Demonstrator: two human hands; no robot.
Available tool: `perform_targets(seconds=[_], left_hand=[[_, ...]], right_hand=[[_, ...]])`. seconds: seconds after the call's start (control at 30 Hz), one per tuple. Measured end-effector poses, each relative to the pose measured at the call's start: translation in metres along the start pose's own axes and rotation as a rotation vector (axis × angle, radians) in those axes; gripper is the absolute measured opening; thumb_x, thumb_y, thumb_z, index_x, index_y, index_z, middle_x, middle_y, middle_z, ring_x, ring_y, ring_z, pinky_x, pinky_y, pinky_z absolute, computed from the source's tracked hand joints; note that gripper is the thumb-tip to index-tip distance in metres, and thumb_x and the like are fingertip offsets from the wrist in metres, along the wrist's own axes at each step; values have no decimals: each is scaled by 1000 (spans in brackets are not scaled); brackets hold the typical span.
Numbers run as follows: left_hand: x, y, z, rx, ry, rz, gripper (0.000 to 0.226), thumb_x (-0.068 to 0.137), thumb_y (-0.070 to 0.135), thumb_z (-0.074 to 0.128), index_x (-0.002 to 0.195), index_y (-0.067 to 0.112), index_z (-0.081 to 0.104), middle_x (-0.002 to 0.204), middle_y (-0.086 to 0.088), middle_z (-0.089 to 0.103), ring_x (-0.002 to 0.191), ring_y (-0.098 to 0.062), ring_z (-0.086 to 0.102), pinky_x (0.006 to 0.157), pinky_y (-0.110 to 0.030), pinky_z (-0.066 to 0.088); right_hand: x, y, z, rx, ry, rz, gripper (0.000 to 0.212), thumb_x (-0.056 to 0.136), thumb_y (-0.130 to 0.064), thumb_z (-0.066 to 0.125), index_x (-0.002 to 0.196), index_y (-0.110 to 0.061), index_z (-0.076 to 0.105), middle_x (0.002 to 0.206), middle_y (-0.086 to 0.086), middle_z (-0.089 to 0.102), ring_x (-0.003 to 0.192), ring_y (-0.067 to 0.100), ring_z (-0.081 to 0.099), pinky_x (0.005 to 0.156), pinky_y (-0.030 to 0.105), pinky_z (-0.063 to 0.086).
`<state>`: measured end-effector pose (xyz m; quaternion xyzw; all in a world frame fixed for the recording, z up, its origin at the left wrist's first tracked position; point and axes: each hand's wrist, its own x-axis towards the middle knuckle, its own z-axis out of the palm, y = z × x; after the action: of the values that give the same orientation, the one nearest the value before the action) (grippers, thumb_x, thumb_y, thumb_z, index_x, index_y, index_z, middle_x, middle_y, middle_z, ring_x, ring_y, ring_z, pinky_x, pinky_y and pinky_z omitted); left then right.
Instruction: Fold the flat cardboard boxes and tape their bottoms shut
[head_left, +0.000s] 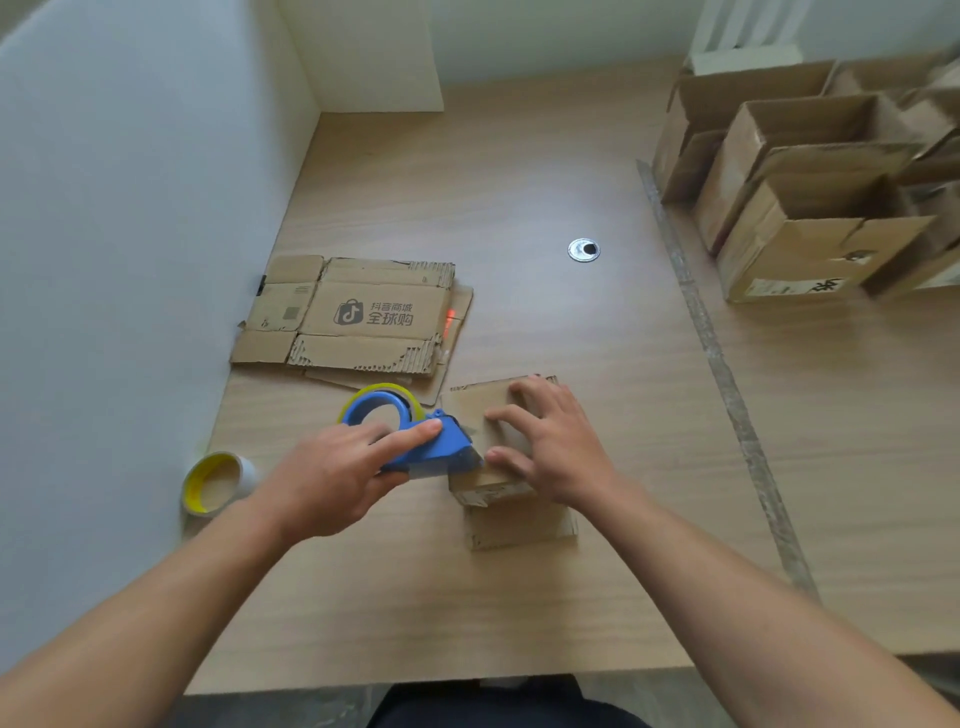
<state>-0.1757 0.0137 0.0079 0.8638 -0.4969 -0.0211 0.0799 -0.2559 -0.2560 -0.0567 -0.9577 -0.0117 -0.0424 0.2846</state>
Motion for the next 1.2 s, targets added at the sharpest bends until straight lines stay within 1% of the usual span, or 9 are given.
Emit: perform_targets(seconds=[0.17, 0.33, 0.43, 0.57, 0.7, 0.87, 1.0, 1.1, 1.2], left_hand=[[8, 5, -7, 11, -19, 0, 57, 92, 45, 42, 147, 40, 32, 91, 8, 62, 64, -20, 58, 48, -25, 38], [18, 10, -10, -4, -56, 42, 66, 92, 49, 39, 151, 53, 11, 84, 9, 56, 61, -18, 52, 50, -24, 34], [23, 12, -11, 9, -55, 49, 63, 92, 48, 40, 151, 49, 19, 83, 10, 57, 60, -18, 54, 52, -22, 32], [25, 14, -7, -1, -27, 46, 57, 91, 49, 41, 147, 46, 29, 86, 11, 60, 61, -18, 57, 49, -22, 32], [27, 15, -3, -68, -51, 17, 62, 89, 57, 33, 142, 68, 3, 102, 9, 64, 74, -21, 61, 54, -30, 44], [30, 26, -7, -117, -149, -84, 79, 97, 48, 49, 125, 81, -16, 125, 9, 59, 94, -24, 61, 73, -36, 50], [26, 34, -6, -108, -136, -102, 89, 97, 41, 54, 121, 80, -23, 115, 9, 58, 88, -21, 58, 70, -31, 43], [28, 34, -5, -105, -145, -134, 88, 98, 42, 52, 121, 80, -25, 114, 11, 57, 91, -20, 57, 73, -32, 46], [30, 32, -6, -104, -180, -148, 88, 98, 41, 53, 121, 81, -22, 113, 10, 58, 90, -22, 58, 73, -33, 46]], right_hand=[[-5, 6, 6, 171, 132, -22, 48, 90, -54, 48, 126, -25, 63, 130, 5, 54, 126, 16, 34, 111, 46, 31], [-2, 4, 8, 231, 142, -16, 41, 92, -55, 49, 122, -33, 65, 128, 0, 54, 121, 16, 40, 107, 46, 35], [-4, 3, 10, 293, 159, 7, 34, 92, -53, 49, 104, -28, 70, 127, 0, 55, 123, 14, 39, 107, 53, 35], [-6, 1, 14, 361, 191, 48, 36, 93, -49, 50, 91, -20, 71, 129, 2, 56, 127, 23, 46, 111, 57, 32], [-6, 5, 9, 461, 208, 75, 25, 93, -33, 59, 90, -12, 71, 132, 2, 53, 124, 22, 48, 104, 40, 43], [-8, 5, 9, 549, 223, 109, 24, 92, -26, 59, 88, -5, 71, 133, 0, 51, 135, 10, 41, 106, 15, 31], [-11, 7, 4, 631, 264, 170, 16, 94, -18, 59, 84, -8, 68, 129, -4, 55, 135, 4, 42, 106, 12, 31], [-18, 6, -7, 671, 282, 192, 17, 94, -14, 61, 79, -9, 67, 124, -9, 57, 122, -2, 51, 98, 10, 36], [-30, 17, -19, 768, 407, 317, 20, 92, -14, 61, 74, -8, 65, 117, -12, 59, 110, -5, 55, 90, 10, 40]])
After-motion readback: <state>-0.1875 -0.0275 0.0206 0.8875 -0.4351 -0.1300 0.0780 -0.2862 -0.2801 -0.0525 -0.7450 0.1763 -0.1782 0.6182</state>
